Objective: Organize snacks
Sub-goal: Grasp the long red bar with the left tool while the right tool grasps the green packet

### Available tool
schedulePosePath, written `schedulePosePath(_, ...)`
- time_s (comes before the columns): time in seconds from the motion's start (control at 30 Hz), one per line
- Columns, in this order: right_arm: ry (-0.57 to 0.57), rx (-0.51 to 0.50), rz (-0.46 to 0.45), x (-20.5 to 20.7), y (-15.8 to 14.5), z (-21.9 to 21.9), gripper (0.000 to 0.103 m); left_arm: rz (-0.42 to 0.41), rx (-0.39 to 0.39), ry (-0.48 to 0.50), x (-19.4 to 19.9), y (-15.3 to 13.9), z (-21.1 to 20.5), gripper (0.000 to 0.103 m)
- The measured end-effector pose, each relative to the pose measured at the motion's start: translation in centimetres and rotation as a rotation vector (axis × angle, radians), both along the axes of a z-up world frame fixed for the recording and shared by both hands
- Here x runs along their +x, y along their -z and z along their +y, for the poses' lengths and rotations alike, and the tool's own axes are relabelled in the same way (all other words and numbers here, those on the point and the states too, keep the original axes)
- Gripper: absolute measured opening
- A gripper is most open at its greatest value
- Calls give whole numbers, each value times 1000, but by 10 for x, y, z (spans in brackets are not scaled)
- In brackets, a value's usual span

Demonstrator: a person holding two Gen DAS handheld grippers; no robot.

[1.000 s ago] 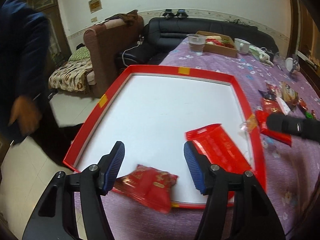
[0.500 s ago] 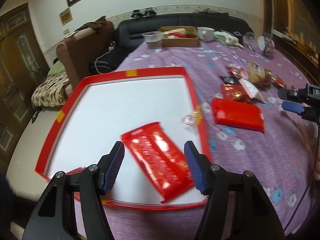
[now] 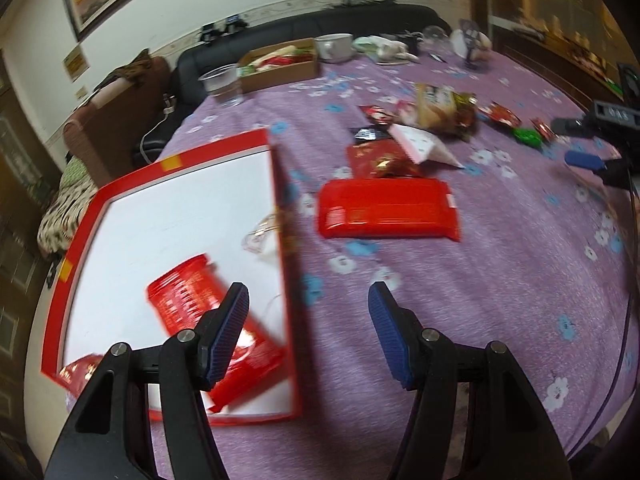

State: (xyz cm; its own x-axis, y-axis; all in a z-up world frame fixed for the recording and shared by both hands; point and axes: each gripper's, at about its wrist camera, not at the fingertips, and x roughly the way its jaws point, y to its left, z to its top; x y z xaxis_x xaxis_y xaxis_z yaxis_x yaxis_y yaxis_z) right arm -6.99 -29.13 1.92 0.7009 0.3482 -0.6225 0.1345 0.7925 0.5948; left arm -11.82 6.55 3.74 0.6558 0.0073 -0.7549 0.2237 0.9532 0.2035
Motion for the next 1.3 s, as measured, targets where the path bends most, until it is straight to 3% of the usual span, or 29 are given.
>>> schedulePosePath(0.33,21,-136,134,51,8,10,64,3,55,42,37,-6,-21,67)
schedulePosePath(0.47,38,-232,137,67,6,19,64,20,61,53,61,-9,-23,67)
schedulePosePath(0.57,45,-365,127,75,8,31,59,40,46,35,78,-9,-21,72)
schedulePosePath(0.63,45,-492,122,76,10,41,46,56,31,18,86,-6,-21,74)
schedulePosePath(0.7,49,-573,114,77,11,46,41,81,6,18,95,-3,-26,74)
schedulePosePath(0.8,51,-605,105,77,12,47,39,100,-17,22,104,2,-34,75)
schedulePosePath(0.87,48,-622,99,76,12,49,39,130,-15,23,110,9,-40,82)
schedulePosePath(1.03,43,-611,87,76,12,47,40,161,-96,64,112,14,-50,82)
schedulePosePath(1.1,40,-608,85,75,12,47,41,176,-138,109,109,16,-51,82)
schedulePosePath(1.3,35,-596,84,74,12,46,42,150,-128,278,90,20,-69,83)
